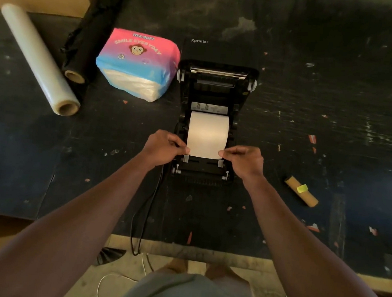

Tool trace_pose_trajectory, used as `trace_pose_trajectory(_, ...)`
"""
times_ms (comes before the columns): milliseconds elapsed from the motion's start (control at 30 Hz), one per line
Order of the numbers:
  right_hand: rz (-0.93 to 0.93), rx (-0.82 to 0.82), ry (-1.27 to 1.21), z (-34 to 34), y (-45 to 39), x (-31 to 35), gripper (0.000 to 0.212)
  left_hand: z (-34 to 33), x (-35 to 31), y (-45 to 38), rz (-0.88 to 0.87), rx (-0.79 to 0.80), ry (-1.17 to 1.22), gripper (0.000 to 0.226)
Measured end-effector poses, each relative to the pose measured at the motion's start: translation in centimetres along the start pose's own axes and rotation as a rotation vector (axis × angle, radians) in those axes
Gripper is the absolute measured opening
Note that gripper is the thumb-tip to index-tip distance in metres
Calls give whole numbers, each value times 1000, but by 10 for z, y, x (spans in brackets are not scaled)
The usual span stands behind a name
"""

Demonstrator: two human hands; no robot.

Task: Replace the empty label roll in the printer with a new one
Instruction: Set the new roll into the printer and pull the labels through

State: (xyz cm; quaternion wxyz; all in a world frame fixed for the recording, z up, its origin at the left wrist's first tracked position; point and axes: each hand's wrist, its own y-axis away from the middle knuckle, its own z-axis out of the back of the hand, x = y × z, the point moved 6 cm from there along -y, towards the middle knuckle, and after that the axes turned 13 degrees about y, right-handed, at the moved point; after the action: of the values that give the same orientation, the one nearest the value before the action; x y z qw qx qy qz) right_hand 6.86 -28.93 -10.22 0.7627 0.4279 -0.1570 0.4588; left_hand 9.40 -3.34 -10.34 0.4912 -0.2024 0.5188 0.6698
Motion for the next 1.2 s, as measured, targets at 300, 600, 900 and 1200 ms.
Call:
trace_pose_trajectory(300, -13, 63, 95, 0, -3, 1, 10, 0, -4, -5, -3, 79, -107, 16)
trace_pose_trajectory(600, 42, 73, 251, 5, -9, 11, 10, 1, -8, -11, 11, 58, -127, 17)
trace_pose_trajectory(900, 646, -412, 589, 2, 55, 38, 12, -2, -27, -18, 101, 121, -359, 28)
trace_pose_trajectory(1200, 782, -191, 911, -47, 72, 29, 48, -2, -33, -10, 69, 115, -415, 28)
